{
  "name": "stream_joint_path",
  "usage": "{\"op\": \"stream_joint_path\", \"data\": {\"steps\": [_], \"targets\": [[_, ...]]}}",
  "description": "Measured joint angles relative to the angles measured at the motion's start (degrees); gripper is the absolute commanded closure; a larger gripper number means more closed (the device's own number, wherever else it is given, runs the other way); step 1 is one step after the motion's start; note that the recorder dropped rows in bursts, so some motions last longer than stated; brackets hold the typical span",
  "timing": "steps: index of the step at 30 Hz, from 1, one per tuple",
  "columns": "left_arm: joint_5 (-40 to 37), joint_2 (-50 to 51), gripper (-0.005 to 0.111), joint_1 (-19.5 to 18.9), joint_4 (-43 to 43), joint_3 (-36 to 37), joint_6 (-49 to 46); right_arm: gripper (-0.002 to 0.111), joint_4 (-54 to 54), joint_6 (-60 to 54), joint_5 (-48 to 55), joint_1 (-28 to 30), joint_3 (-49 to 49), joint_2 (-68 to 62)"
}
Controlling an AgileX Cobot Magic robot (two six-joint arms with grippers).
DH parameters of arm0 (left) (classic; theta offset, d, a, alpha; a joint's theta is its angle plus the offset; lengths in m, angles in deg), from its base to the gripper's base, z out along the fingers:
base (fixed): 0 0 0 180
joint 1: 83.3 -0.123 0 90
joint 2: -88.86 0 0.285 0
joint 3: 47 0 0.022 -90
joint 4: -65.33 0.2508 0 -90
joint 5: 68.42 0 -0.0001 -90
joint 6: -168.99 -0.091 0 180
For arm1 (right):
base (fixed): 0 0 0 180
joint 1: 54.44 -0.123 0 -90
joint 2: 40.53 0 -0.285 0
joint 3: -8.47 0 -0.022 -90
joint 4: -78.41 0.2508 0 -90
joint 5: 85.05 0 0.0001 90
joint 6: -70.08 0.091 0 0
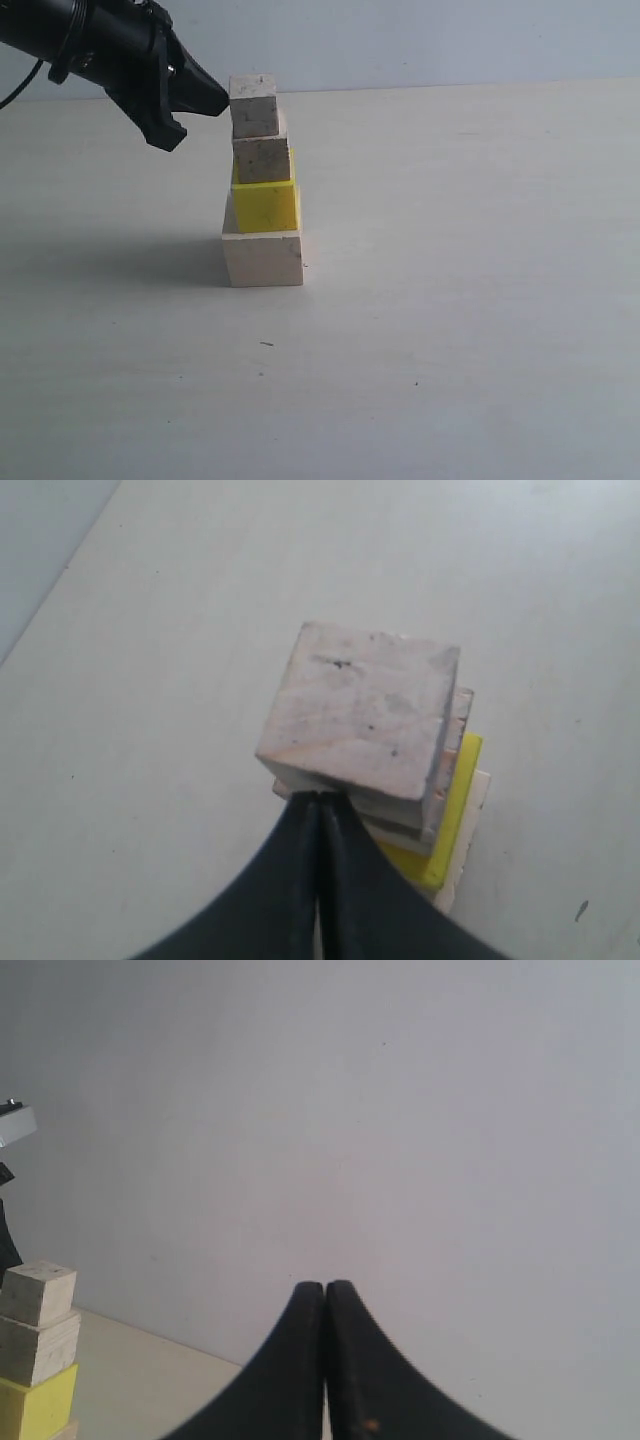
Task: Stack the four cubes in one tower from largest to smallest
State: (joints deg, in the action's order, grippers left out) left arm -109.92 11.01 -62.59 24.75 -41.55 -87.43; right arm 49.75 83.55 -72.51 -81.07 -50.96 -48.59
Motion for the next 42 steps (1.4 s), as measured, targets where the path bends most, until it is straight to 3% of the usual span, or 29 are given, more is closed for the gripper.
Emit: {"op": "stream_joint_path", "data": {"steps": [7,13,19,27,31,36,42], "targets": [[0.4,-0.7,0.107,0.0,2.4,0.0,2.4,0.108,0.0,0.0,0.0,0.0,0.0,0.0],[1.8,-7.4,0.107,0.0,5.9,0.0,7.8,0.108,0.0,0.0,0.0,0.0,0.0,0.0],[5.2,-25.6,0.107,0.0,4.9,2.7,17.5,0.108,0.0,0.0,0.0,0.0,0.0,0.0],[14.3,-63.8,0.107,0.0,5.4,22.3,32.3,0.108,0.5,0.0,0.0,0.0,0.0,0.0],[11.0,-77.5,0.107,0.0,8.7,27.7,33.5,0.108,0.6,0.0,0.0,0.0,0.0,0.0],[5.0,-83.1,0.107,0.0,9.4,28.5,33.6,0.108,1.1,0.0,0.0,0.0,0.0,0.0],[3.8,-86.6,0.107,0.0,9.7,28.5,33.6,0.108,1.3,0.0,0.0,0.0,0.0,0.0]]}}
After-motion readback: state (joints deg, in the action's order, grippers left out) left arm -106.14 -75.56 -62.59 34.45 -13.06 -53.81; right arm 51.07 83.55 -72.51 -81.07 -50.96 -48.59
